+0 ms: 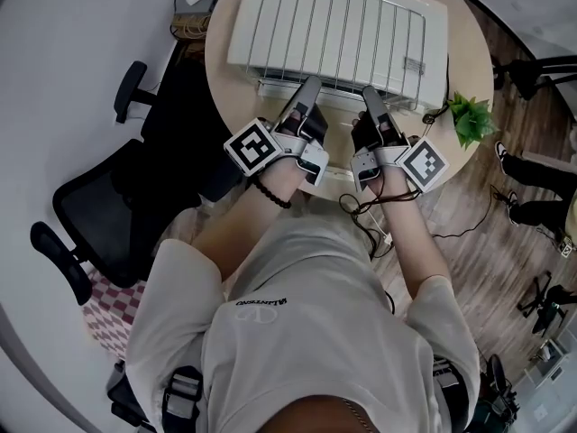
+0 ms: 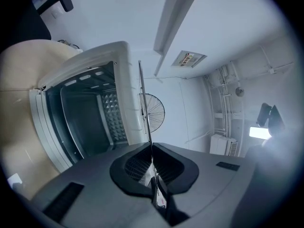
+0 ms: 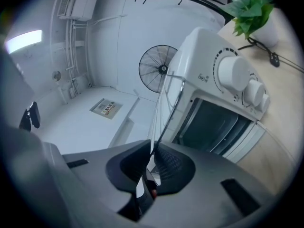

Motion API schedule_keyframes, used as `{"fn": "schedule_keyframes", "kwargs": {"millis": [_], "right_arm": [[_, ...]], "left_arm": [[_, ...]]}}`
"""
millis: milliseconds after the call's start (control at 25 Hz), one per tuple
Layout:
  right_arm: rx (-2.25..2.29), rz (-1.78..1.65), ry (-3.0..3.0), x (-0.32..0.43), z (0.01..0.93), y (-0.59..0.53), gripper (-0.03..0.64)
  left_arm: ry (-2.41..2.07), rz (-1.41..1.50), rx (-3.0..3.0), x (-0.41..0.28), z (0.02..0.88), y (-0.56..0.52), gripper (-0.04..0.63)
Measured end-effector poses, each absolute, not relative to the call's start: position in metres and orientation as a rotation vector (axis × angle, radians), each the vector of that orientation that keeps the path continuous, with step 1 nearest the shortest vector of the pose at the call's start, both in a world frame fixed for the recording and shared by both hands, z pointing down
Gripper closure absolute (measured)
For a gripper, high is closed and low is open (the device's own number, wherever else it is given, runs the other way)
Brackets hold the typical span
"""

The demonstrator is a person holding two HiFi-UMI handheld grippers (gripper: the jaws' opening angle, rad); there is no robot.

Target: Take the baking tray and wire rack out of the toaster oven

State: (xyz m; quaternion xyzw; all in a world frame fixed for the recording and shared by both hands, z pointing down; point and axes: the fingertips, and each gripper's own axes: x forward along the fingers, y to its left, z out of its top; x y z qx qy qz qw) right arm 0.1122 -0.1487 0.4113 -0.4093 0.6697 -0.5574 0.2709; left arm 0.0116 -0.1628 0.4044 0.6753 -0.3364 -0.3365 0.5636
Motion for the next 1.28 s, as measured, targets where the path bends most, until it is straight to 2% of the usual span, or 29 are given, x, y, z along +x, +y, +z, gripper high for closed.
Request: {"fn": "schedule_keyframes", "kwargs": {"millis": [680,840,1000,1280], "right_arm": [[-1.096,-1.512,1.765,0.112,0.411,-0.153,0.588],[-1.087,-1.502,1.752,0.112,0.413,-0.152,0.584],[-1.072,-1.479,1.74,0.113,0.415,-0.15,0.538],[-1.063,-1.426,1.784,0.108,0.419,-0.114,0.538]], "left_arm": [[-0.794,-0.771,1.601,0.013,0.408,-0.17,0.576],[-0.786,-0.801,1.608,0.011,0.404,-0.169,0.518],[-0.786,-0.818,1.617,0.008,0.407,-0.166,0.461],[-0.806,-0.8,1.64,-0.019,0.426,-0.12,0.448]]}}
